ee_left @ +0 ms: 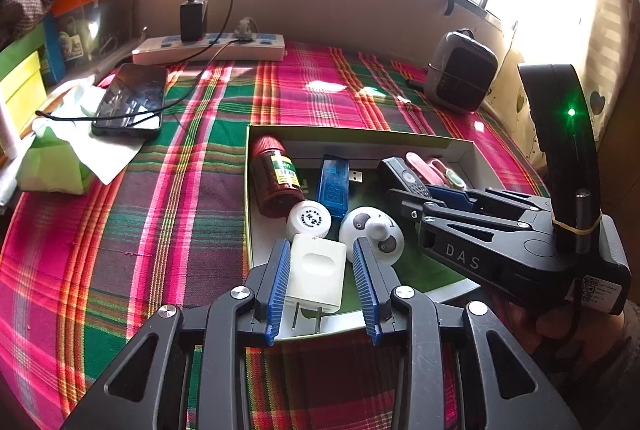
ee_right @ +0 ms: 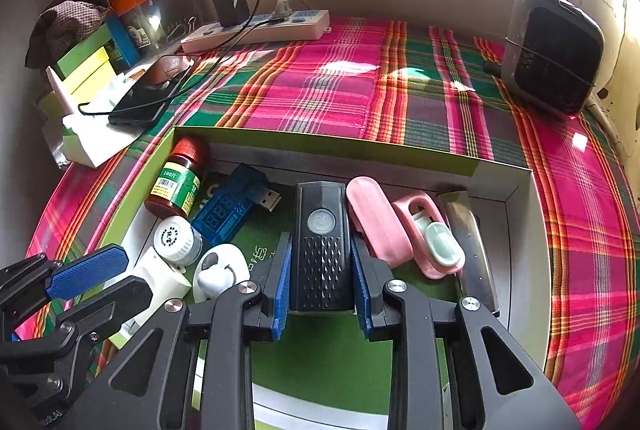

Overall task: Organize rigid objects
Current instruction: 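Lower the black device into the box with the right tool while the left tool lowers the plug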

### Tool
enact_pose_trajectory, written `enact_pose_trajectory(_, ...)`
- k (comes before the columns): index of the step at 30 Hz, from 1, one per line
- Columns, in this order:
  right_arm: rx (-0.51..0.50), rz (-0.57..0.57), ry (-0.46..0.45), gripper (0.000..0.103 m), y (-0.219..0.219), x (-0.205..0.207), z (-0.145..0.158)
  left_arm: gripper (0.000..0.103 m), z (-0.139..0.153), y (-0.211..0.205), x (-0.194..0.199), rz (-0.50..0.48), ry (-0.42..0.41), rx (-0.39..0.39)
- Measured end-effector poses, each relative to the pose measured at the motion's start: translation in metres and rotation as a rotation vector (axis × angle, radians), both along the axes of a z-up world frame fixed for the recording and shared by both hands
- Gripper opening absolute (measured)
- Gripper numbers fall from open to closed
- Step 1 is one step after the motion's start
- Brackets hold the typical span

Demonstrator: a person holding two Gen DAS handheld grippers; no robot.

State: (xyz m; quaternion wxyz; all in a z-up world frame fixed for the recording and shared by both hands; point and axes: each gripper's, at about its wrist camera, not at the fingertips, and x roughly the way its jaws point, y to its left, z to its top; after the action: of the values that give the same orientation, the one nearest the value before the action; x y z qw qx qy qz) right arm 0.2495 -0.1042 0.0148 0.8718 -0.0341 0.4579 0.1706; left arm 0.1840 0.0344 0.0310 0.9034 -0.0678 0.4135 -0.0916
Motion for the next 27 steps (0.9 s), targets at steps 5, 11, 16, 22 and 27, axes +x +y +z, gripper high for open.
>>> enact_pose_trajectory(5, -0.008, -0.007, -0.005, 0.028, 0.0011, 0.0023, 0.0, 0.031, -0.0015, -0.0004, 0.0006, -0.004, 0.005, -0.005)
enact_pose_trajectory(11, -0.005, -0.007, -0.01, 0.028, 0.0017, 0.0019, 0.0002, 0.031, -0.003, -0.0004, 0.0008, -0.008, 0.008, -0.009)
enact_pose_trajectory(16, -0.008, -0.008, -0.015, 0.029, 0.0022, 0.0007, 0.0008, 0.031, -0.0027, -0.0005, 0.0007, -0.007, 0.008, -0.008)
enact_pose_trajectory(22, -0.011, -0.01, -0.029, 0.03, 0.0029, -0.0004, 0.0043, 0.031, -0.0024, -0.0005, 0.0003, -0.008, 0.007, -0.008)
enact_pose_trajectory(27, -0.008, -0.015, -0.033, 0.035, 0.0025, -0.0012, 0.0055, 0.031, -0.0025, -0.0004, -0.0001, -0.007, 0.007, -0.01)
